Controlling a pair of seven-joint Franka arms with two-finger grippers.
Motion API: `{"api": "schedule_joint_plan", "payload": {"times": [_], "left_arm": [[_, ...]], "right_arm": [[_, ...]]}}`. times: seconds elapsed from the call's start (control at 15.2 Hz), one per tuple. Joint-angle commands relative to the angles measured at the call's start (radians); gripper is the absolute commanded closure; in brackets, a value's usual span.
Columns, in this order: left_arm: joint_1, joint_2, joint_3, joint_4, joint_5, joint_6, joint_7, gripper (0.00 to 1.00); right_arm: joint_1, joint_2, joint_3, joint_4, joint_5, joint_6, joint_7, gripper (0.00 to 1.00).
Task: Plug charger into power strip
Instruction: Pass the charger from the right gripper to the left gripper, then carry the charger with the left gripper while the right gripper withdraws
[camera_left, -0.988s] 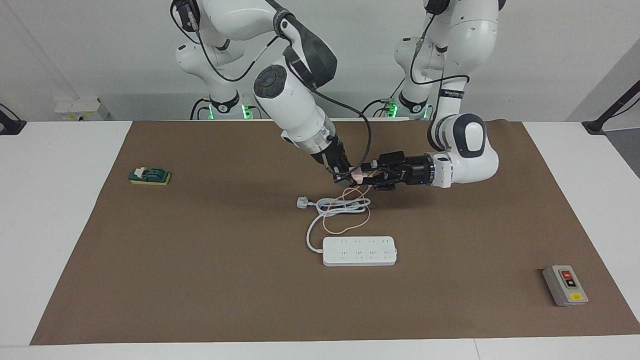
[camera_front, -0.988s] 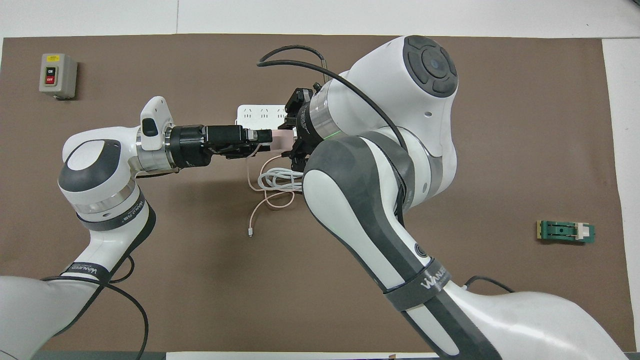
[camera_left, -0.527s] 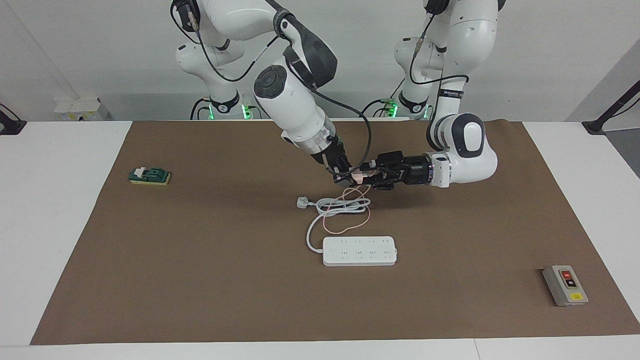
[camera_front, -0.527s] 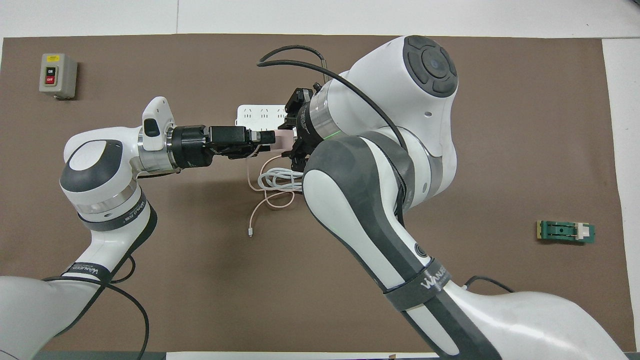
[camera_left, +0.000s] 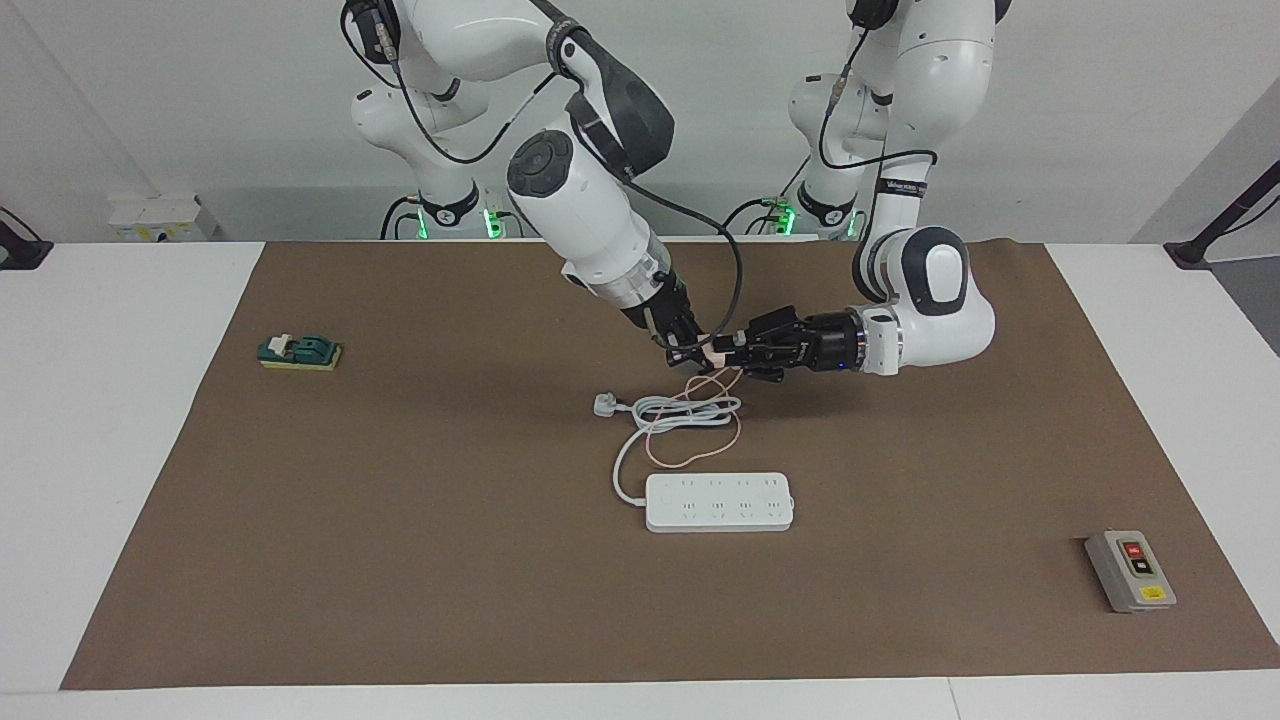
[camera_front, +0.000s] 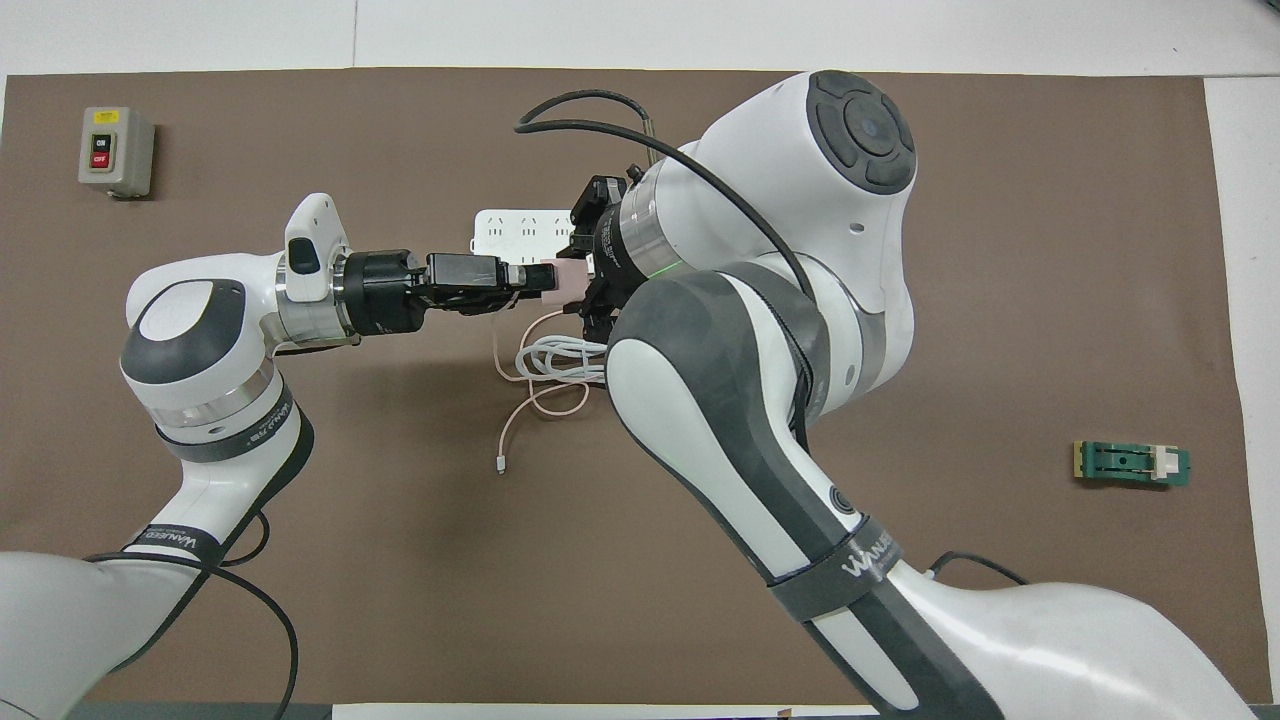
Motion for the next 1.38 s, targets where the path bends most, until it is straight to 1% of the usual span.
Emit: {"api": "schedule_joint_plan", "payload": {"times": [0.0, 0.07, 0.13, 0.2, 0.26, 0.53, 0.72, 0.86, 1.05, 1.12, 1.19, 1.32], "left_arm": [[-0.005, 0.016, 0.004, 0.023, 0.012, 0.008, -0.003, 0.9], [-0.002, 0.016, 0.003, 0.024, 0.034, 0.009, -0.003, 0.95], [-0.002, 0.014, 0.004, 0.024, 0.044, 0.011, -0.009, 0.95], [-0.002, 0.014, 0.004, 0.026, 0.047, 0.011, -0.014, 0.95], [0.004, 0.014, 0.006, 0.033, 0.049, 0.009, -0.014, 0.95], [0.027, 0.014, 0.008, 0.052, 0.1, -0.007, -0.014, 0.94], [0.086, 0.017, 0.008, 0.088, 0.206, -0.049, -0.014, 0.94], [0.125, 0.033, 0.006, 0.136, 0.327, -0.053, -0.008, 0.94], [0.167, 0.077, 0.008, 0.254, 0.49, -0.057, -0.005, 0.95], [0.173, 0.094, 0.006, 0.309, 0.6, -0.052, 0.0, 0.95], [0.175, 0.112, 0.008, 0.34, 0.677, -0.052, 0.007, 0.95], [0.192, 0.128, 0.008, 0.389, 0.751, -0.057, 0.011, 0.96]], "right_arm": [[0.0, 0.002, 0.0, 0.002, 0.009, 0.014, 0.016, 1.0], [0.0, 0.002, 0.0, 0.002, 0.009, 0.014, 0.014, 1.0], [0.0, 0.002, 0.0, 0.002, 0.009, 0.014, 0.016, 1.0], [0.0, 0.0, -0.001, 0.002, 0.017, 0.011, 0.028, 0.98], [-0.006, 0.0, -0.001, 0.002, 0.011, 0.013, 0.055, 0.01], [-0.013, 0.0, -0.001, 0.007, 0.009, 0.011, 0.07, 0.0], [-0.027, -0.003, -0.008, 0.013, 0.011, -0.003, 0.068, 0.0], [-0.052, -0.006, -0.008, 0.016, 0.005, -0.012, 0.066, 0.0], [-0.113, -0.016, -0.009, 0.019, 0.002, -0.02, 0.056, 0.0], [-0.134, -0.021, -0.011, 0.019, -0.001, -0.033, 0.013, 0.0], [-0.157, -0.027, -0.012, 0.019, -0.003, -0.053, -0.039, 0.0], [-0.197, -0.033, -0.015, 0.019, -0.004, -0.101, -0.123, 0.0]]}}
